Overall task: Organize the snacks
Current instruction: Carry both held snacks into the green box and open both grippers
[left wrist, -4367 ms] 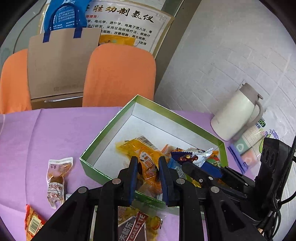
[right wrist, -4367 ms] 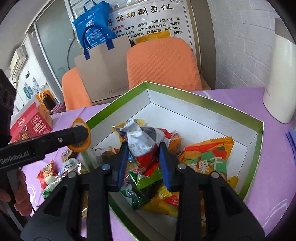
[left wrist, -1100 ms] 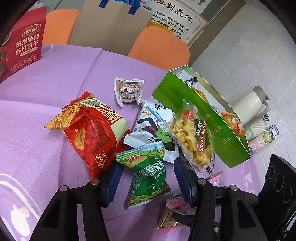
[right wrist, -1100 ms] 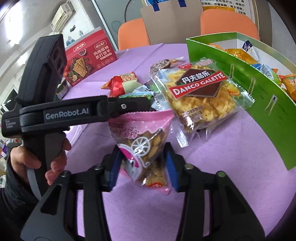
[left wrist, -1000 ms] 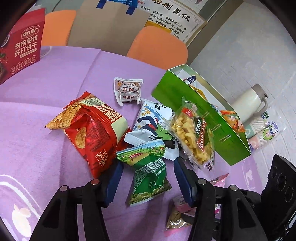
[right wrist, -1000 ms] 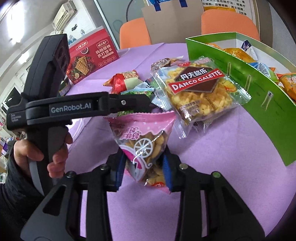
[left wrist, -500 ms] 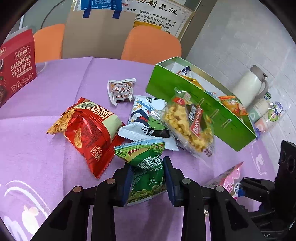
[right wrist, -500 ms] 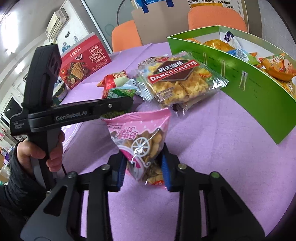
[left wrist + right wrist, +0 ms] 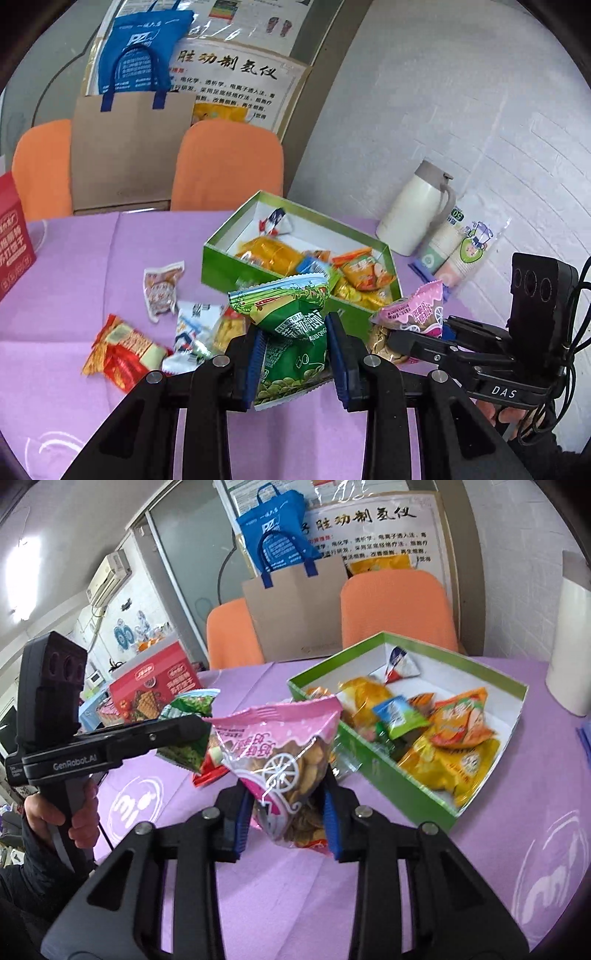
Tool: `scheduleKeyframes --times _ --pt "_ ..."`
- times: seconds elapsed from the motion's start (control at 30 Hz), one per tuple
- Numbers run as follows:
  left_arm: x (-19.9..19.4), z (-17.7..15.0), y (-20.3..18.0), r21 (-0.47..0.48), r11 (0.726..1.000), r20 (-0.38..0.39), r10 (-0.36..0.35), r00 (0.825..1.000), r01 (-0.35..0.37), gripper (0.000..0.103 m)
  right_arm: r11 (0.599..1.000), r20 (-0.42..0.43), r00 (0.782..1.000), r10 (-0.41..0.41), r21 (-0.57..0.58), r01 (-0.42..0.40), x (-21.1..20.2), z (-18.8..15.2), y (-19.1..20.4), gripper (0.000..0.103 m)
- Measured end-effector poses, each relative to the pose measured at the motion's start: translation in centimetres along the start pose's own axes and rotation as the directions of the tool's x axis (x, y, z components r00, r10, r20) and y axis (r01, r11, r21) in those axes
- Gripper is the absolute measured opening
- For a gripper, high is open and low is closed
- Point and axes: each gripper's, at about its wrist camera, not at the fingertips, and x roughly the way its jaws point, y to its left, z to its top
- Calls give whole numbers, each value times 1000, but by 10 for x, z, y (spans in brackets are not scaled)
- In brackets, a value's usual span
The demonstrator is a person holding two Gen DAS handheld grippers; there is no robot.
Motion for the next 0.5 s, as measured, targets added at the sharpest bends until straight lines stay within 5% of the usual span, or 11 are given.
scheduleKeyframes --times 0.23,0.5 --pt "46 50 -14 -22 999 21 32 999 -31 32 988 75 985 -157 24 155 8 41 -45 36" --pt "118 69 3 -105 991 -54 75 996 -80 32 966 -22 973 -232 108 233 66 56 -100 36"
